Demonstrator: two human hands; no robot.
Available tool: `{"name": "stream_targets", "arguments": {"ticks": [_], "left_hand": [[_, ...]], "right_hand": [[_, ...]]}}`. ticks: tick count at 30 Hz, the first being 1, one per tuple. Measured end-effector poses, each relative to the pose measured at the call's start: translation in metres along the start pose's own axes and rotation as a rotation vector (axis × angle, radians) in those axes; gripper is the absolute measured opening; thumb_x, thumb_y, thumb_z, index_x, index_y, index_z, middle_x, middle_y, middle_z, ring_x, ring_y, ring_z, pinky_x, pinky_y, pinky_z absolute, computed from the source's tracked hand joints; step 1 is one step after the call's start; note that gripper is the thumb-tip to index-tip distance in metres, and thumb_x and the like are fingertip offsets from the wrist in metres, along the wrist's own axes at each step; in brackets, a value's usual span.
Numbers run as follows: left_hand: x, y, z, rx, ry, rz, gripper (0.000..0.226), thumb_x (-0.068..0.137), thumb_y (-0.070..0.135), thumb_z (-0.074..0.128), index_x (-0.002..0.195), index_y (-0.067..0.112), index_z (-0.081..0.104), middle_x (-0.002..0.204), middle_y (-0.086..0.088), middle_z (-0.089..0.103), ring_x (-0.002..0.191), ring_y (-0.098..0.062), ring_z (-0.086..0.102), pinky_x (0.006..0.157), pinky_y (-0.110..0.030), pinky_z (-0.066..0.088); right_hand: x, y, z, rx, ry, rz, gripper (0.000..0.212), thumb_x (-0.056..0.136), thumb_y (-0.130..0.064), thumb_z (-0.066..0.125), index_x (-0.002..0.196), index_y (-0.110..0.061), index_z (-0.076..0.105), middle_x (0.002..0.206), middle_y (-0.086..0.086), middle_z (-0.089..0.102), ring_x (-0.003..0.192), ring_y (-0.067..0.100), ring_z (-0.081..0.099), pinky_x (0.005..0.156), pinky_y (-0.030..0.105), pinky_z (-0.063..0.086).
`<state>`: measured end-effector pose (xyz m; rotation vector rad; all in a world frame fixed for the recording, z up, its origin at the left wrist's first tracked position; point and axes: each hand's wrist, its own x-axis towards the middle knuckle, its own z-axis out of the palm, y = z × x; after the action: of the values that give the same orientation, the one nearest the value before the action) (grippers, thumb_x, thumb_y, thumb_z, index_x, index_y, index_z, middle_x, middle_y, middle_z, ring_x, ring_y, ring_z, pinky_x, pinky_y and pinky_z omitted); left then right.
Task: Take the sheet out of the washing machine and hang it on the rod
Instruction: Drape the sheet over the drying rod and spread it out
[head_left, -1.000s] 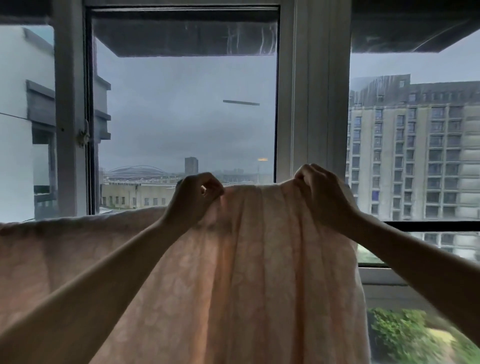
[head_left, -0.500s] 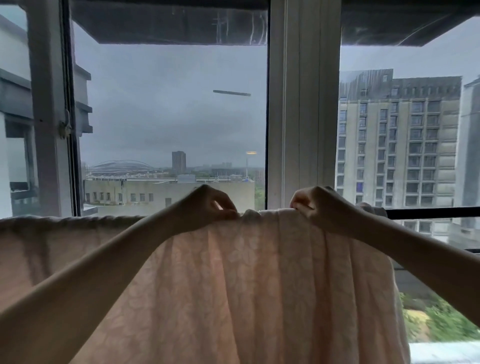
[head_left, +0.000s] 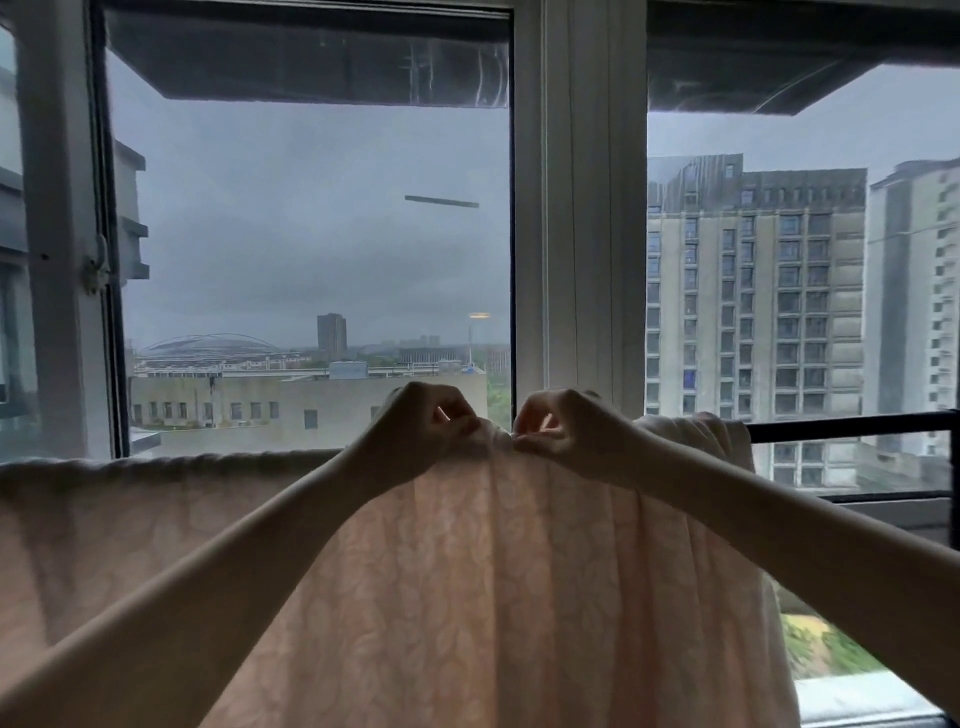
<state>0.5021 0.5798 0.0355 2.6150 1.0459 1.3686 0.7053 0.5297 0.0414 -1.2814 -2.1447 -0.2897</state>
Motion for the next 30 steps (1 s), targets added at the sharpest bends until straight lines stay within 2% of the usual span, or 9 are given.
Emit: {"name": "stream_targets", "arguments": {"ticks": [3, 8, 10, 14, 17, 19, 24, 27, 30], "left_hand": [[-0.001, -0.003, -0.003, -0.002, 0.001, 0.006, 0.009, 0.086, 0.023, 0.069, 0.077, 0.026, 0.067, 0.075, 0.006, 0.068, 0.072, -0.005, 0.064, 0.071, -0.029, 0.055], [-0.003, -0.005, -0.013, -0.088, -0.115, -0.014, 0.012, 0.079, 0.028, 0.075, 0.084, 0.020, 0.067, 0.083, 0.007, 0.069, 0.072, -0.007, 0.067, 0.064, -0.022, 0.055], [-0.003, -0.004, -0.011, -0.033, -0.131, 0.001, 0.016, 0.075, 0.033, 0.078, 0.085, 0.024, 0.069, 0.083, 0.009, 0.070, 0.071, -0.003, 0.066, 0.065, -0.018, 0.053], [-0.003, -0.005, -0.007, -0.018, -0.053, -0.013, 0.013, 0.078, 0.026, 0.077, 0.069, 0.023, 0.068, 0.056, 0.016, 0.061, 0.053, 0.006, 0.058, 0.050, -0.007, 0.039], [0.000, -0.006, -0.007, -0.053, -0.063, -0.042, 0.011, 0.081, 0.017, 0.074, 0.072, 0.014, 0.069, 0.060, 0.013, 0.063, 0.051, 0.002, 0.057, 0.054, -0.016, 0.044], [0.004, -0.011, -0.004, -0.035, -0.067, -0.050, 0.009, 0.083, 0.021, 0.071, 0.075, 0.016, 0.070, 0.069, 0.011, 0.066, 0.058, 0.000, 0.058, 0.063, -0.025, 0.047], [0.003, -0.002, 0.007, 0.074, -0.176, -0.056, 0.049, 0.060, 0.083, 0.053, 0.090, 0.046, 0.064, 0.096, 0.026, 0.066, 0.094, 0.001, 0.061, 0.086, -0.034, 0.051], [0.005, -0.002, 0.009, 0.096, -0.162, -0.048, 0.040, 0.060, 0.083, 0.052, 0.084, 0.054, 0.066, 0.090, 0.027, 0.068, 0.091, 0.000, 0.064, 0.083, -0.037, 0.053], [0.006, -0.006, 0.007, 0.014, -0.125, -0.048, 0.024, 0.072, 0.063, 0.064, 0.074, 0.041, 0.073, 0.076, 0.020, 0.071, 0.077, 0.001, 0.066, 0.076, -0.038, 0.056]], "right_hand": [[0.016, -0.011, 0.009, -0.023, 0.000, -0.021, 0.010, 0.088, -0.009, 0.063, 0.097, -0.008, 0.067, 0.097, 0.006, 0.069, 0.086, 0.016, 0.063, 0.086, 0.034, 0.052], [0.029, -0.023, 0.010, 0.028, 0.158, 0.009, 0.011, 0.089, -0.012, 0.063, 0.098, -0.006, 0.066, 0.094, 0.008, 0.070, 0.084, 0.018, 0.064, 0.084, 0.035, 0.054], [0.026, -0.026, 0.013, 0.060, 0.169, -0.013, 0.010, 0.088, -0.012, 0.065, 0.096, -0.007, 0.068, 0.093, 0.007, 0.071, 0.082, 0.016, 0.064, 0.082, 0.030, 0.053], [0.007, -0.003, 0.003, 0.107, 0.136, 0.059, 0.011, 0.089, -0.008, 0.062, 0.097, -0.010, 0.069, 0.093, 0.001, 0.070, 0.078, 0.005, 0.061, 0.073, 0.009, 0.047], [-0.013, 0.024, -0.018, 0.055, 0.085, 0.199, 0.028, 0.087, 0.008, 0.052, 0.103, -0.013, 0.063, 0.095, -0.004, 0.063, 0.086, 0.005, 0.059, 0.076, 0.012, 0.049], [-0.025, 0.039, -0.027, -0.026, 0.008, 0.262, 0.029, 0.087, 0.005, 0.050, 0.103, -0.016, 0.061, 0.094, -0.005, 0.061, 0.089, 0.007, 0.059, 0.072, 0.012, 0.047], [-0.040, 0.055, -0.028, -0.108, -0.017, 0.257, 0.018, 0.089, -0.011, 0.055, 0.104, -0.019, 0.059, 0.095, -0.005, 0.064, 0.087, 0.005, 0.059, 0.081, 0.024, 0.052], [-0.043, 0.058, -0.029, -0.074, -0.014, 0.235, 0.018, 0.091, -0.009, 0.055, 0.106, -0.016, 0.064, 0.096, -0.003, 0.066, 0.088, 0.003, 0.060, 0.078, 0.017, 0.049], [-0.046, 0.063, -0.029, -0.057, 0.080, 0.226, 0.013, 0.092, -0.012, 0.057, 0.101, -0.014, 0.066, 0.093, -0.003, 0.067, 0.086, 0.005, 0.061, 0.077, 0.014, 0.046]]}}
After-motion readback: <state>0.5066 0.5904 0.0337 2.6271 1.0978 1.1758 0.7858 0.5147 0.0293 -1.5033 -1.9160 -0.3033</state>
